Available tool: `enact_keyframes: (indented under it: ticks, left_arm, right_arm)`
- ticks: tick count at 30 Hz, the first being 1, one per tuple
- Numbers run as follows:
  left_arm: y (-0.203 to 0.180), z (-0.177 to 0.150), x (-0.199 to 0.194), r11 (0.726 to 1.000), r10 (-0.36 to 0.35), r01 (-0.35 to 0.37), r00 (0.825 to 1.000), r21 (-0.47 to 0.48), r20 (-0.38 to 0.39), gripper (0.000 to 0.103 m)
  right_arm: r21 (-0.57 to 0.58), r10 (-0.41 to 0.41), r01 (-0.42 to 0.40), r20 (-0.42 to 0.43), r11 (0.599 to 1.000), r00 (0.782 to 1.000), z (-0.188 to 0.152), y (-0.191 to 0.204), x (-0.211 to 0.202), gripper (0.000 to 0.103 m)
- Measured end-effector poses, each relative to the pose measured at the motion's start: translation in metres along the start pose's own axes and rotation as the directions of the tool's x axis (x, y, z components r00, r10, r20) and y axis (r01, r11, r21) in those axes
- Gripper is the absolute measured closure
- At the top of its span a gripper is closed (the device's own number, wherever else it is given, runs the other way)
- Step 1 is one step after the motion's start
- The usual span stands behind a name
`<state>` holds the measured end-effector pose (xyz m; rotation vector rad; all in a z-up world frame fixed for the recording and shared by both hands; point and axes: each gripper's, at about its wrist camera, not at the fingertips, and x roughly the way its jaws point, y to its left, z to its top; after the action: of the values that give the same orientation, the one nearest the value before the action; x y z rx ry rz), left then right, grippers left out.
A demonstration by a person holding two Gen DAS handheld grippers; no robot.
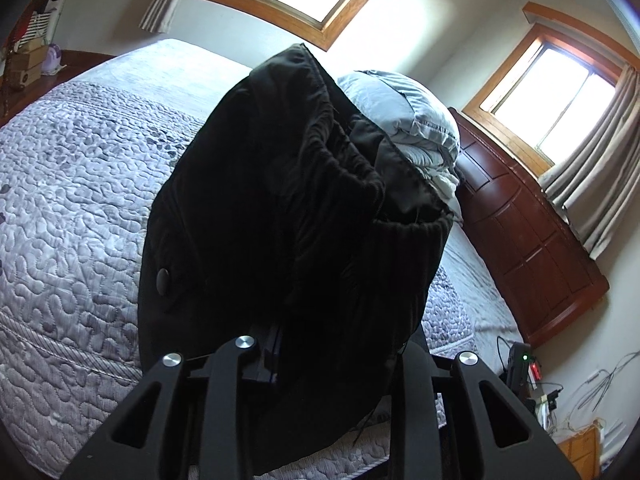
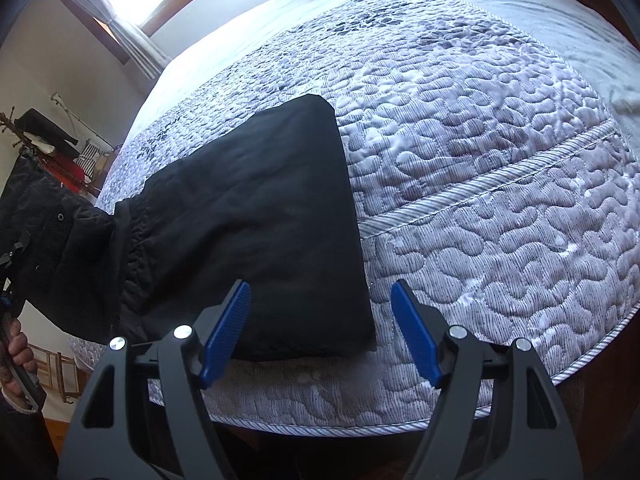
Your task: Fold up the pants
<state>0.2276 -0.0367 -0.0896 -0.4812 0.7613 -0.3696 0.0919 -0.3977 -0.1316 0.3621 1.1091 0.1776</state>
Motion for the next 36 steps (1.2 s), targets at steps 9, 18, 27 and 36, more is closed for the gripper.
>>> enact_keyframes:
  ticks: [9,18,27,36]
  left_arm:
    - [-0.022,-0.007,0.009,0.999,-0.014,0.015,0.999,0.038,-0.048,0.075]
    - [-0.031,-0.025,0.04,0.996,-0.005,0.016,0.992,0.088,-0.126,0.074]
    - [-0.038,-0.05,0.08,0.985,0.051,-0.009,0.969,0.172,-0.242,0.072]
    - [-0.046,-0.062,0.097,0.969,0.095,-0.023,0.954,0.247,-0.285,0.063]
  right_arm:
    - [0.001,0.003,-0.003,0.003,1.0,1.0,0.0,0.0,0.0,0.03]
    - [0.004,0.01,-0.01,0.005,1.0,1.0,0.001,0.0,-0.002,0.03]
    - [0.012,0.025,-0.025,0.004,1.0,1.0,0.0,0.0,-0.001,0.03]
    - [-0.002,0.086,-0.086,0.007,0.996,0.996,0.009,0.016,0.0,0.026]
